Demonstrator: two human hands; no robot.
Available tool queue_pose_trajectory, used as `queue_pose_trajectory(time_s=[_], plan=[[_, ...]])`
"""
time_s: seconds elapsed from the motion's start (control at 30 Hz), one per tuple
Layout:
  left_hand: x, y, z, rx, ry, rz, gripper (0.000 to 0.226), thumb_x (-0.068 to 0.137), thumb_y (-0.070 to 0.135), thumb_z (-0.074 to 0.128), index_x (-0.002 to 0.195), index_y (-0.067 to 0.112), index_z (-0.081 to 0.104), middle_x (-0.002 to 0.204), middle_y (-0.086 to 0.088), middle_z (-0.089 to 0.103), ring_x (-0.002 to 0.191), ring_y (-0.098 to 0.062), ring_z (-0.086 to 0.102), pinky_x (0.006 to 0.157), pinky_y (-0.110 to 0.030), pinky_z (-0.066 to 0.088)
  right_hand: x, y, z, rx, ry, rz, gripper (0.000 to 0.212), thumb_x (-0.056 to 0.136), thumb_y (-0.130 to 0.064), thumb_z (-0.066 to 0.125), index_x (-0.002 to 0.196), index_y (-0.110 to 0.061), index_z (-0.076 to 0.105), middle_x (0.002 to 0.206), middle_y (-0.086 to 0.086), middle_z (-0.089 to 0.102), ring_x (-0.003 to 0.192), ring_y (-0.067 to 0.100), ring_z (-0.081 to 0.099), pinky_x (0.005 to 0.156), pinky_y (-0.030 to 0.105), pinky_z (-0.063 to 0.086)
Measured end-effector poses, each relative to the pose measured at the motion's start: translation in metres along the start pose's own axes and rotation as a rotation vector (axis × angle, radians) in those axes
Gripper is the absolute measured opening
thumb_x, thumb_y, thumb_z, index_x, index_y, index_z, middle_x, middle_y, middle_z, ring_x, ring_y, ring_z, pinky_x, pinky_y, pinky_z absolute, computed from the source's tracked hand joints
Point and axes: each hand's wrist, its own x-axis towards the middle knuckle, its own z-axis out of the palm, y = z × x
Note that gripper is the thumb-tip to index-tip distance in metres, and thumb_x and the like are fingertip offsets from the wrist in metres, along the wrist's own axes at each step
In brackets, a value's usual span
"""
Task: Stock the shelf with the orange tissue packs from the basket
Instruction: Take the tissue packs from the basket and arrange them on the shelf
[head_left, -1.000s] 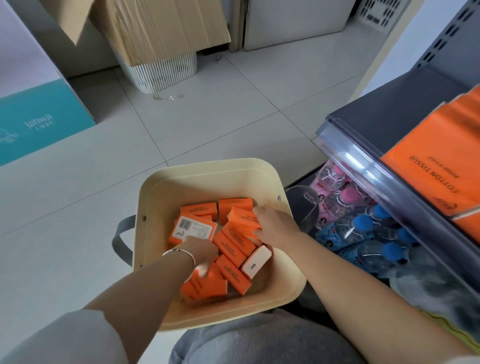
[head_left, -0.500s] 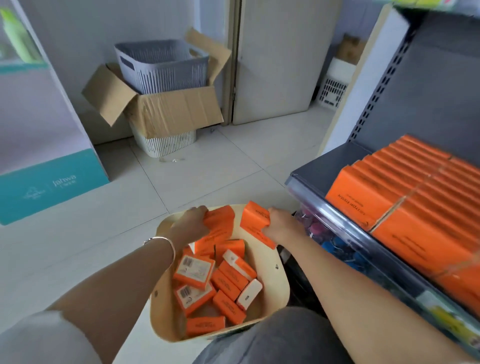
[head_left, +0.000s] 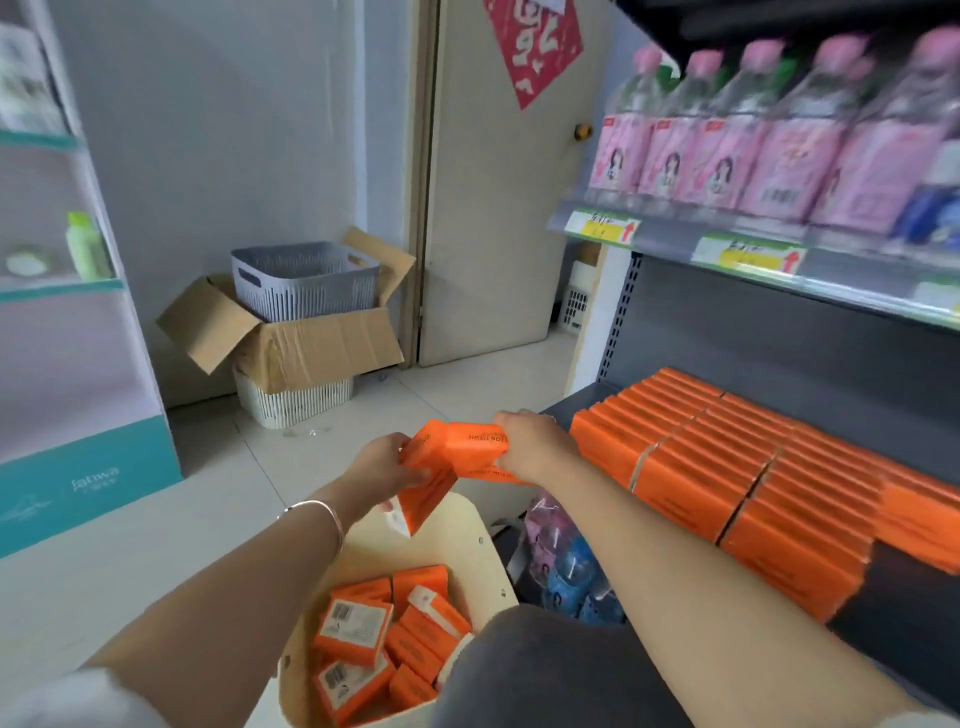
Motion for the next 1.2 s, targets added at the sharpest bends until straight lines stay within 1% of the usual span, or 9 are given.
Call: queue_pose_trajectory(time_s=[0.1,0.27,0.33,0.47,0.53,0.73,0.83,0.97,1.2], plan=[[-0.009,0.023,0.000,-0.035,0.022,0.028,0.044,0.085,0.008,0.062,0.126,0.007,0.046,0.103,-0.008,0.053,0.090,-0.025,0.054,0.052,-0.031,0.050,-0.018,0.011,-0.022,0.017,0.070,0.062,0.038,0.085,-0.023,0.062,0.121,-0.018,0.052,0.115,0.010,0.049,0.108,0.033,0.053,0.084,0.040,0.050],[-0.024,0.071,0.010,0.137,-0.013,0.150,0.049,0.081,0.003,0.060,0.126,0.008,0.041,0.115,-0.017,0.054,0.094,-0.035,0.059,0.059,-0.043,0.055,-0.055,0.040,-0.055,0.031,0.167,0.176,0.046,0.083,-0.024,0.065,0.126,-0.017,0.050,0.121,0.013,0.052,0.113,0.035,0.054,0.089,0.038,0.048],[-0.029,0.089,0.018,0.172,-0.007,0.194,0.049,0.080,0.004,0.061,0.125,0.009,0.042,0.117,-0.016,0.054,0.095,-0.036,0.061,0.058,-0.041,0.054,-0.072,0.055,-0.066,0.020,0.200,0.230,0.047,0.083,-0.024,0.065,0.127,-0.017,0.049,0.123,0.013,0.054,0.115,0.034,0.054,0.089,0.037,0.047],[-0.040,0.124,0.042,0.303,0.045,0.285,0.044,0.079,0.005,0.058,0.122,0.011,0.049,0.119,-0.014,0.059,0.107,-0.031,0.056,0.075,-0.030,0.045,-0.105,0.086,-0.079,0.110,0.278,0.348,0.050,0.082,-0.025,0.069,0.128,-0.017,0.049,0.127,0.012,0.055,0.119,0.032,0.053,0.094,0.036,0.047],[-0.047,0.144,0.057,0.362,0.027,0.356,0.041,0.082,0.005,0.054,0.122,0.009,0.049,0.118,-0.016,0.059,0.109,-0.032,0.055,0.079,-0.030,0.044,-0.121,0.099,-0.081,0.181,0.323,0.402,0.054,0.082,-0.025,0.069,0.132,-0.019,0.048,0.132,0.011,0.053,0.121,0.031,0.052,0.097,0.035,0.045],[-0.056,0.191,0.107,0.405,-0.002,0.568,0.030,0.087,0.012,0.052,0.117,0.009,0.047,0.112,-0.016,0.062,0.104,-0.033,0.058,0.077,-0.031,0.041,-0.163,0.152,-0.086,0.243,0.480,0.603,0.049,0.085,-0.026,0.066,0.132,-0.025,0.050,0.132,0.012,0.044,0.118,0.037,0.052,0.098,0.037,0.044],[-0.053,0.211,0.128,0.390,-0.002,0.631,0.035,0.086,0.014,0.055,0.119,0.009,0.045,0.108,-0.017,0.063,0.101,-0.035,0.059,0.077,-0.033,0.043,-0.181,0.184,-0.088,0.272,0.549,0.721,0.043,0.088,-0.024,0.063,0.129,-0.025,0.051,0.129,0.012,0.044,0.118,0.038,0.050,0.099,0.037,0.042],[-0.046,0.244,0.168,0.384,-0.027,0.725,0.043,0.082,0.009,0.056,0.122,0.015,0.042,0.112,-0.017,0.061,0.105,-0.036,0.058,0.087,-0.045,0.048,-0.198,0.230,-0.083,0.337,0.615,0.864,0.041,0.090,-0.018,0.058,0.130,-0.024,0.050,0.131,0.013,0.041,0.119,0.038,0.046,0.100,0.037,0.040],[-0.018,0.291,0.245,0.499,-0.032,0.949,0.051,0.080,0.001,0.052,0.125,0.022,0.042,0.124,-0.006,0.050,0.118,-0.032,0.046,0.091,-0.048,0.046,-0.214,0.310,-0.066,0.315,0.676,1.072,0.045,0.090,-0.007,0.052,0.132,-0.023,0.048,0.134,0.013,0.035,0.121,0.038,0.035,0.097,0.045,0.044]])
